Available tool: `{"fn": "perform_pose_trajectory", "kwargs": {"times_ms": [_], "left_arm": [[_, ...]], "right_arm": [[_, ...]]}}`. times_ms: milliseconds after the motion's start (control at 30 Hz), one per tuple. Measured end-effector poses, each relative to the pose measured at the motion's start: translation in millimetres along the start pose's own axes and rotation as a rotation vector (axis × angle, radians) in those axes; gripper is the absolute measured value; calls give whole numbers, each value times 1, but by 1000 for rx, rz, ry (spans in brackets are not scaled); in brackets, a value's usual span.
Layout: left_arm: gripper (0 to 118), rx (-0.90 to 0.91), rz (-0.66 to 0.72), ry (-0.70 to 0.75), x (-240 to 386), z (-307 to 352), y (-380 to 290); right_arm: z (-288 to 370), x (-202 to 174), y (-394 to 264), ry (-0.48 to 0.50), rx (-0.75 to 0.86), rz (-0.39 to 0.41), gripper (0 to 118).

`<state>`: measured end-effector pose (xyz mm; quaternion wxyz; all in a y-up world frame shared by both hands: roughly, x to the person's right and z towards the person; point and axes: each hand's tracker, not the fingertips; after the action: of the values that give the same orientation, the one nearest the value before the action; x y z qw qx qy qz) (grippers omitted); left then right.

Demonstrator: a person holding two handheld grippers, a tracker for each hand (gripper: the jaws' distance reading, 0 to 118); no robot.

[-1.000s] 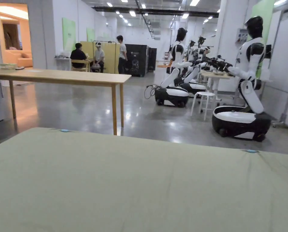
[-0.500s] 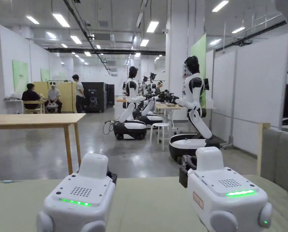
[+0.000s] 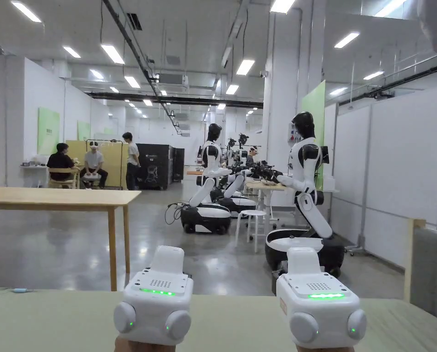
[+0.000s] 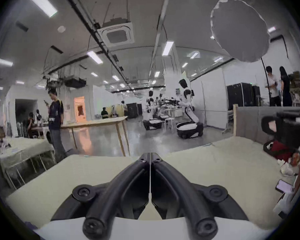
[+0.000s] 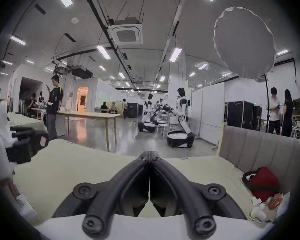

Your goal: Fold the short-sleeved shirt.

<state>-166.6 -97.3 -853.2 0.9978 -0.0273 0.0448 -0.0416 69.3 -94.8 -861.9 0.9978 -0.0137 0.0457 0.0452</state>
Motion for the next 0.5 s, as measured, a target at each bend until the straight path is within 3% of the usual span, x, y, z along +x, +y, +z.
{"fn": "perform_pose_trajectory", "kwargs": {"times_ms": [167,500], "left_arm": [[0,-16,78,19,-17,0,3],[0,14,29,44,-24,2,11]], "right_arm": [[-1,12,3,-9,-12,-8,0],[5,23,13,-10,9,-61,1]]}}
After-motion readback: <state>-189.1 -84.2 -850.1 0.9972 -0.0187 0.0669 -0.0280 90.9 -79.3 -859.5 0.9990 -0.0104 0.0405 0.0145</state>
